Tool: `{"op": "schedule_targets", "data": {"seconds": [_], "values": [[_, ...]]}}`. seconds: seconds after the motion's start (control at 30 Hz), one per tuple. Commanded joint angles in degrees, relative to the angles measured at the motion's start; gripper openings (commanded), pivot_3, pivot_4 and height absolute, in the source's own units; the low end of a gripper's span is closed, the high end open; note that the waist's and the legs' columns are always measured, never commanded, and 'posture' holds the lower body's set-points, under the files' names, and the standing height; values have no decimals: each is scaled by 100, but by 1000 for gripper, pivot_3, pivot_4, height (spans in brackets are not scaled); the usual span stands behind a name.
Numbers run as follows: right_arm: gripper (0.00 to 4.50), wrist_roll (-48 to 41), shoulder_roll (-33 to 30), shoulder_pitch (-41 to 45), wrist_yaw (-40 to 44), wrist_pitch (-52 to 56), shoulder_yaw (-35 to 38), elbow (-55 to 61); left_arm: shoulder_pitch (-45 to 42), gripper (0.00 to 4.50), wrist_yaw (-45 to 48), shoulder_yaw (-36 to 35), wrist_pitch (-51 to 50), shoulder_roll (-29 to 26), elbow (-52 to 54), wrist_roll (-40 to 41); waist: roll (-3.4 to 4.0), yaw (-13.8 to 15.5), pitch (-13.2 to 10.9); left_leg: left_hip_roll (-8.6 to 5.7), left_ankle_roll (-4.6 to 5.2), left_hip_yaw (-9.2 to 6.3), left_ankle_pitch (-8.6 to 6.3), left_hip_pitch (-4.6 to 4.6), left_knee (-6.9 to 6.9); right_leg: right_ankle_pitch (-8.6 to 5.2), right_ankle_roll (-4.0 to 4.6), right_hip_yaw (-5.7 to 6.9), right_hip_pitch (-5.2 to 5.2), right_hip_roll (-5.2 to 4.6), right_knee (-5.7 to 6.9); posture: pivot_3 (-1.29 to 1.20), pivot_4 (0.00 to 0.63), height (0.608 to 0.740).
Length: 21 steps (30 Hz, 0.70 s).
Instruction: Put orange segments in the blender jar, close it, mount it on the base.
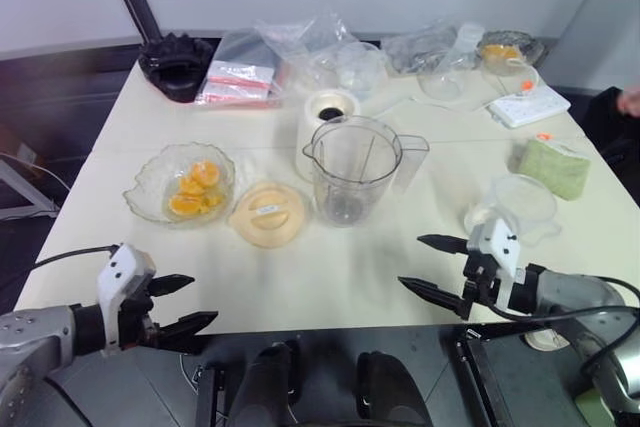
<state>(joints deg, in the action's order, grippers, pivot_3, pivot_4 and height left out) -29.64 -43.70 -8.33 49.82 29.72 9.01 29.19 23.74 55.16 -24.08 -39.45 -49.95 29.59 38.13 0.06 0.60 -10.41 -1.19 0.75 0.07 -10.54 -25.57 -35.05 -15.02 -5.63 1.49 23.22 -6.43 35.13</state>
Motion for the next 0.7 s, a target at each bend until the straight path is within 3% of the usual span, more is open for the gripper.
{"op": "schedule_targets", "data": {"seconds": [0.03,0.7], "values": [[4500,-79,35,102,-52,0,-51,274,-34,4464,33,-193,23,-63,100,50,0,-2,0,0,0,0,0,0,0,0,0,0,0,0,0,0,150,740],[4500,17,63,426,-154,-68,-362,175,-91,4464,-221,-219,118,24,1,-103,0,1,0,0,0,2,0,0,0,0,0,1,0,-4,-1,0,150,740]]}}
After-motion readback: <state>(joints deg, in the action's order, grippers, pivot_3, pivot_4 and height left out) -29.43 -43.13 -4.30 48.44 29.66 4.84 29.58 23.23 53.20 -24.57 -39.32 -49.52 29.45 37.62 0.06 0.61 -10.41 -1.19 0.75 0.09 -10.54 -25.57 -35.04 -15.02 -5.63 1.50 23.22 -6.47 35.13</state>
